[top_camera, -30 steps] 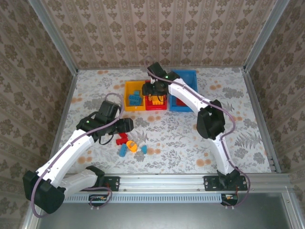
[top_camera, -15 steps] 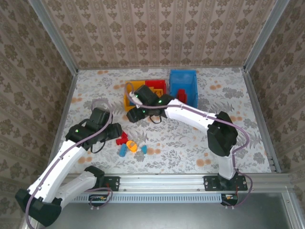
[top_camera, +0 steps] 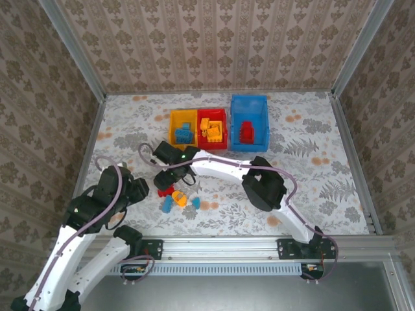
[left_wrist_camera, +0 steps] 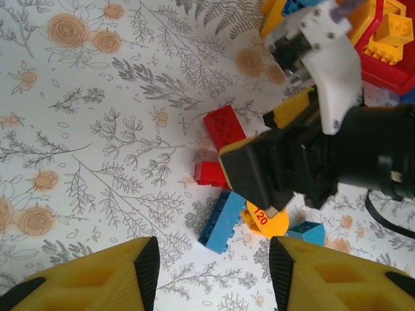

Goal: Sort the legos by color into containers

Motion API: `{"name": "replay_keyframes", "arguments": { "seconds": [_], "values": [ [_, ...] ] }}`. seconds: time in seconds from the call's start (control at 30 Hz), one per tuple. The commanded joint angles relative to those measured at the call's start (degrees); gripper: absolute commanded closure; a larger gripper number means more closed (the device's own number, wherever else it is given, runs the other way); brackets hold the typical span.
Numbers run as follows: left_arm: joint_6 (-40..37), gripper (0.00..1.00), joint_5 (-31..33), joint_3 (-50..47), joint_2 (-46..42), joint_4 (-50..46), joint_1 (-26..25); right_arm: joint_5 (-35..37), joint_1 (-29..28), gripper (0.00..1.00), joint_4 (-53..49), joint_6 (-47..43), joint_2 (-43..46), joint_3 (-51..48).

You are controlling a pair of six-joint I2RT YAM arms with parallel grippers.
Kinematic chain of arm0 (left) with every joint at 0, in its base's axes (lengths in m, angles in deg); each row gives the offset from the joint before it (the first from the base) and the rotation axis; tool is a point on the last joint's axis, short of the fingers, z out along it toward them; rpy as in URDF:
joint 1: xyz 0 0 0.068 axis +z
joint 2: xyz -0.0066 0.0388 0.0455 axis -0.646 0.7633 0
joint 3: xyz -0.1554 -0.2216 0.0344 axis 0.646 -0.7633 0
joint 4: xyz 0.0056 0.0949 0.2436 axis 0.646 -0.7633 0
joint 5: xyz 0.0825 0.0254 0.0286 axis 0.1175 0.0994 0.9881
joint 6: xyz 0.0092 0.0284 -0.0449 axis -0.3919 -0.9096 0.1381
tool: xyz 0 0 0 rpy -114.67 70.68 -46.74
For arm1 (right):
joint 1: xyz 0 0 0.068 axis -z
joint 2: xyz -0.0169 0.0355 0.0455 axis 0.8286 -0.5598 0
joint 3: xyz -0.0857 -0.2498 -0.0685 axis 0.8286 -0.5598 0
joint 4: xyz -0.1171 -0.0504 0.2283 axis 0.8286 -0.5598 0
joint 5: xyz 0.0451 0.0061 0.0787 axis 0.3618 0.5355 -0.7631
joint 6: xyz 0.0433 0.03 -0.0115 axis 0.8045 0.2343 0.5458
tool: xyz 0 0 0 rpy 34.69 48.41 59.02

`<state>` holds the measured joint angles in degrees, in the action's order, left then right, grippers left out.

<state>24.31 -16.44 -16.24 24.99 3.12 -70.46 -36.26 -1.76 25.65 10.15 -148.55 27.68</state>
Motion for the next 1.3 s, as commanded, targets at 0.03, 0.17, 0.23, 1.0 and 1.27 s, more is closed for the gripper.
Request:
{"name": "replay_keyframes", "arguments": {
  "seconds": [0.03, 0.17, 0.23, 1.0, 1.27],
  "values": [
    [0.02, 0.49, 0.39, 2.64, -1.33, -3.94, 0.42, 3.42, 0.19, 0.26, -4.41, 2.51, -4.5, 5.99],
    [-1.01, 0.49, -0.16, 3.44, -2.03, -4.83, 0.42, 3.88, 0.14, 0.33, -6.47, 3.51, -7.9, 9.9],
    [-1.69, 0.49, -0.38, 3.98, -1.95, -5.13, 0.42, 4.43, -0.11, 0.36, -6.38, 3.91, -8.64, 10.3],
    [-9.39, 0.39, -13.77, 1.76, 7.84, 16.87, 0.42, 16.73, 12.49, 0.79, -4.22, 9.62, 18.76, -8.05],
    [-15.99, 0.37, -19.06, 6.98, 26.82, 29.68, -2.01, 14.08, 31.13, 0.78, -6.67, 13.4, 23.88, -13.86]
  ]
}}
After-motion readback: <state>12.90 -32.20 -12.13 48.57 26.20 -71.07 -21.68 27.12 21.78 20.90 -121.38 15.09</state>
